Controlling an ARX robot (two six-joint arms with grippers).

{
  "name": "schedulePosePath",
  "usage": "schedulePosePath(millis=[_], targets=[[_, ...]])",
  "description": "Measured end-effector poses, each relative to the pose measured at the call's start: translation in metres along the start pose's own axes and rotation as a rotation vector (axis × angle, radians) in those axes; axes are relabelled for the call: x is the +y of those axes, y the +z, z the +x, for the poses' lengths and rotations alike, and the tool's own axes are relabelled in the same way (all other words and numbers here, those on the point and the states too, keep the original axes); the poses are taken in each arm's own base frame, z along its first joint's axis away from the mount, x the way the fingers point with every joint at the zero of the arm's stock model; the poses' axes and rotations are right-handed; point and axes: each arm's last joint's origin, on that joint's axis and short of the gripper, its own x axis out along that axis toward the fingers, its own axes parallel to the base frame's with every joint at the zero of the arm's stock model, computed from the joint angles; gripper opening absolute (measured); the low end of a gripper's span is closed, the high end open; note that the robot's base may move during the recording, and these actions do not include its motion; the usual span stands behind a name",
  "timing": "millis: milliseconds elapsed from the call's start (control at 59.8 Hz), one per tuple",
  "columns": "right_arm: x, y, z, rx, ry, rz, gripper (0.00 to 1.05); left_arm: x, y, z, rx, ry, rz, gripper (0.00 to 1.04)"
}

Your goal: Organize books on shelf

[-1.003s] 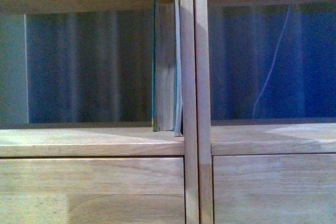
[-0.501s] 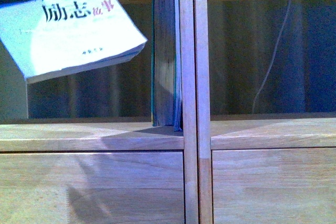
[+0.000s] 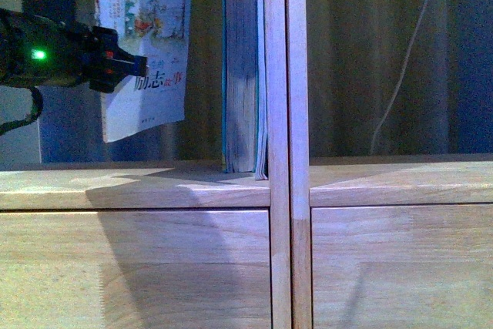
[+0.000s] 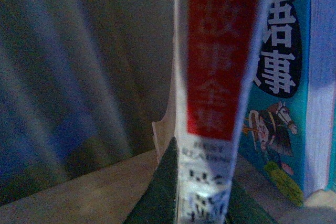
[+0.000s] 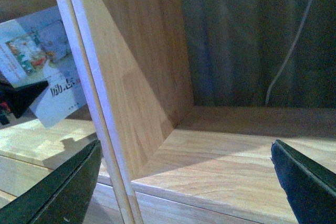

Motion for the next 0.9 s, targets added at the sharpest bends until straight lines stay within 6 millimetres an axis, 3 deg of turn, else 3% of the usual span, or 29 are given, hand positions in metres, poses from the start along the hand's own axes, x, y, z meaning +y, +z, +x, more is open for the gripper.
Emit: schedulePosePath(millis=[134,451,518,735,903], targets=[[0.000,0.000,0.000,0.000,-0.001,0.000,0.98,-0.012,-0.005,0.023,0.050,0.014,-0.005,0.07],[0.000,0.000,0.000,0.000,0.000,-0.004,0.98,-0.040,-0.025,0.043,0.179,0.065,0.001,0.07],[0.000,0.000,0.000,0.000,-0.001,-0.004,0.98,-0.046,-0.025,0.043,0.206,0.032,-0.001,0.24],[0.000,0.000,0.000,-0.001,-0.001,-0.004,0.98,-0.052,-0.021,0.037,0.183,0.003,-0.015,0.56],[0.000,0.000,0.000,0.000,-0.001,-0.004,0.98,-0.042,0.004,0.013,0.108,0.048,-0.080,0.87]])
